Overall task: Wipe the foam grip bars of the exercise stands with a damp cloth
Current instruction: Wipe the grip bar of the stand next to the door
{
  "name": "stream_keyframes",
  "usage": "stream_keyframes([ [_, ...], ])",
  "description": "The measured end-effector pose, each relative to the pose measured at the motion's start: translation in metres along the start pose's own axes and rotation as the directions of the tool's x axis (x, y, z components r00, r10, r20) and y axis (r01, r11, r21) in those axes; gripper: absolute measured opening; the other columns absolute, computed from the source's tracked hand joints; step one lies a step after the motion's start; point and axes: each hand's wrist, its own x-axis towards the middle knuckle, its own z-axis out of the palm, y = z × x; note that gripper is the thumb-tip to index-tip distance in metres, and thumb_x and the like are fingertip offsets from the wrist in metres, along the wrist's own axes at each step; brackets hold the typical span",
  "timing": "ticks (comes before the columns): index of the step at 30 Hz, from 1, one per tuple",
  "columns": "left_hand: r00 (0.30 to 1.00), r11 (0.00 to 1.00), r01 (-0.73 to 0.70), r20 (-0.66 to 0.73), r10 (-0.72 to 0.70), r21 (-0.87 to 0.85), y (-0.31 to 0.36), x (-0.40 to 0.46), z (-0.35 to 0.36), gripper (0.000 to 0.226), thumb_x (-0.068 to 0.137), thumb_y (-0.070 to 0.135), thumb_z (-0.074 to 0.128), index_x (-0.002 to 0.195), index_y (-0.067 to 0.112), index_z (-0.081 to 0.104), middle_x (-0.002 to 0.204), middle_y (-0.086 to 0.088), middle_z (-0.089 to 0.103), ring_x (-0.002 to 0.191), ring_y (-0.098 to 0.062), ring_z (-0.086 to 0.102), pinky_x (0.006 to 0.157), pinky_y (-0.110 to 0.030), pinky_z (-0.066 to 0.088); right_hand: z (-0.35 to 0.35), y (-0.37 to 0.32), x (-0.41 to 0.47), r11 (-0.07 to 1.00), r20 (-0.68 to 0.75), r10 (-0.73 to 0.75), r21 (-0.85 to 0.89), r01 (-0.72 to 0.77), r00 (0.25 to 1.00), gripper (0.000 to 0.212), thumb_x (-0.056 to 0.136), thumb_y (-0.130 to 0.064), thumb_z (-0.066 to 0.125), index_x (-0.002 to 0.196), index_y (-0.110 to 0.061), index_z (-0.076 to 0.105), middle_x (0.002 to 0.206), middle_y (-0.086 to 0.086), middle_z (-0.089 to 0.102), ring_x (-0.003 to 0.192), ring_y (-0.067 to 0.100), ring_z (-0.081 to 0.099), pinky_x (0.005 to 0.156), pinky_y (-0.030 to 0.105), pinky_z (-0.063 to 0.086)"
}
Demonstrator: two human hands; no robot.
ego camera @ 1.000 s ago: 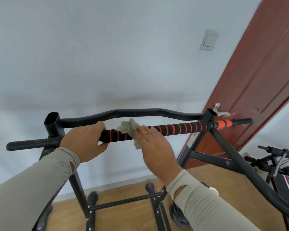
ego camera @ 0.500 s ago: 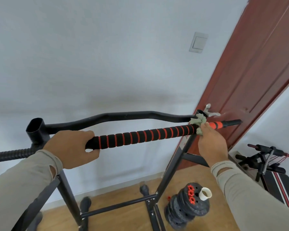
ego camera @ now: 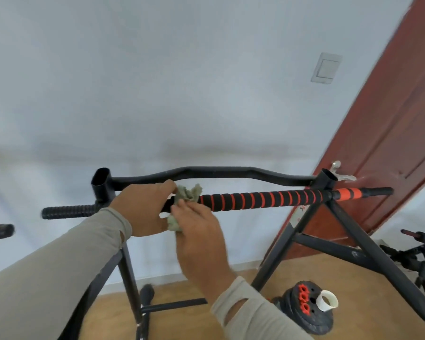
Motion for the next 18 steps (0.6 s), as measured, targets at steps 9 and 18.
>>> stream_keyframes([
  [9,0.998,0.997,-0.023,-0.052,0.027,0.07,-0.001,-0.052,-0.023,0.06,0.094,0.049,0.053,0.148,0.027,0.035,0.148,0.008,0.045,0.13,-0.019,0.047,0.109,-0.04,0.038,-0.08,-0.031,0.038,0.853,0.166,0.278,0.41,-0.323,0.946,0.051,0.105,-0.019,0.048,0.085,-0.062,0.067,0.087,-0.04,0.066,0.073,-0.006,0.059,0.061,0.003,0.044],
  [18,0.737,0.737,0.556,-0.181,-0.651,-0.384,-0.097,-0.142,-0.052,0.03,0.101,0.022,0.049,0.129,0.023,0.058,0.134,0.003,0.054,0.115,-0.017,0.057,0.1,-0.031,0.044,-0.054,-0.052,0.069,0.757,0.171,0.376,0.51,-0.409,0.911,0.026,0.105,-0.026,0.053,0.088,-0.028,0.072,0.086,-0.018,0.075,0.087,0.008,0.069,0.072,0.025,0.053],
])
